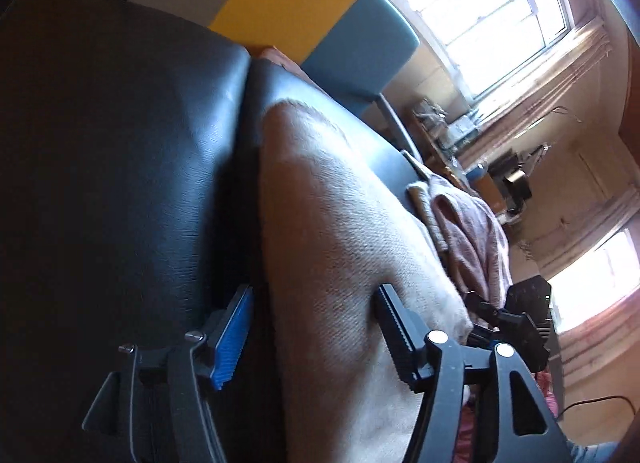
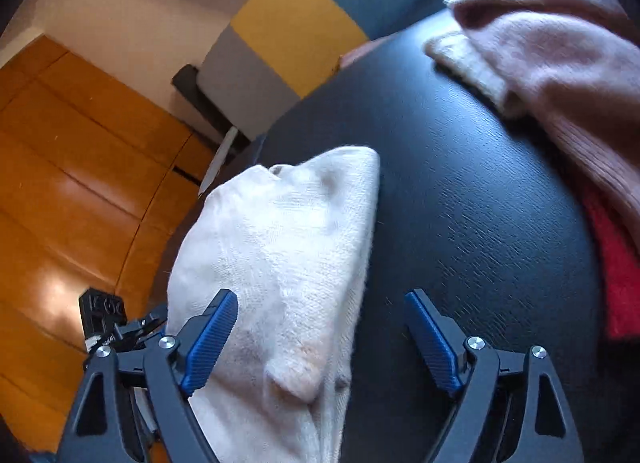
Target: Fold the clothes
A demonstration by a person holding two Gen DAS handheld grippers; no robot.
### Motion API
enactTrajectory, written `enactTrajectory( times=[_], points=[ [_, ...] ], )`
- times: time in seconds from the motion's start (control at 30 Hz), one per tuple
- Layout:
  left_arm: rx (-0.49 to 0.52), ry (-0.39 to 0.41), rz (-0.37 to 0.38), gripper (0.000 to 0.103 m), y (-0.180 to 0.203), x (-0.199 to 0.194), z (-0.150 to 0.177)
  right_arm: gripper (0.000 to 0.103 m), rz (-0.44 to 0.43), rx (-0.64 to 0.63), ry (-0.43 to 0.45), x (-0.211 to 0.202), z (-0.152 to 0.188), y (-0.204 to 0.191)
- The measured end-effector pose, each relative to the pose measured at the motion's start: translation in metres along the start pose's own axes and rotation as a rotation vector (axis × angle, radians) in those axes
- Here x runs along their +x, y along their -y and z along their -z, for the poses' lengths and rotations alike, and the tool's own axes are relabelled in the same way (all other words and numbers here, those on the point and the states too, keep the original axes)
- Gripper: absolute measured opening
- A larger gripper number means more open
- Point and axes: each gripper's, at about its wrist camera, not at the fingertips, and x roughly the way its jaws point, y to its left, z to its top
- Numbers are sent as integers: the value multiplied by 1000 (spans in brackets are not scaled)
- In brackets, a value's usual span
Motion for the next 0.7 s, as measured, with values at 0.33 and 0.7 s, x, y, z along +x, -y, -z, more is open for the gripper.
enactTrajectory(
  times=[0.33, 0.7],
  points=[
    [81, -15, 1, 52, 17, 31, -6, 67, 4, -217, -86, 45, 6, -41],
    [21, 204, 2, 35, 8, -104, 28, 37, -156, -359, -200, 83, 28, -138]
  ],
)
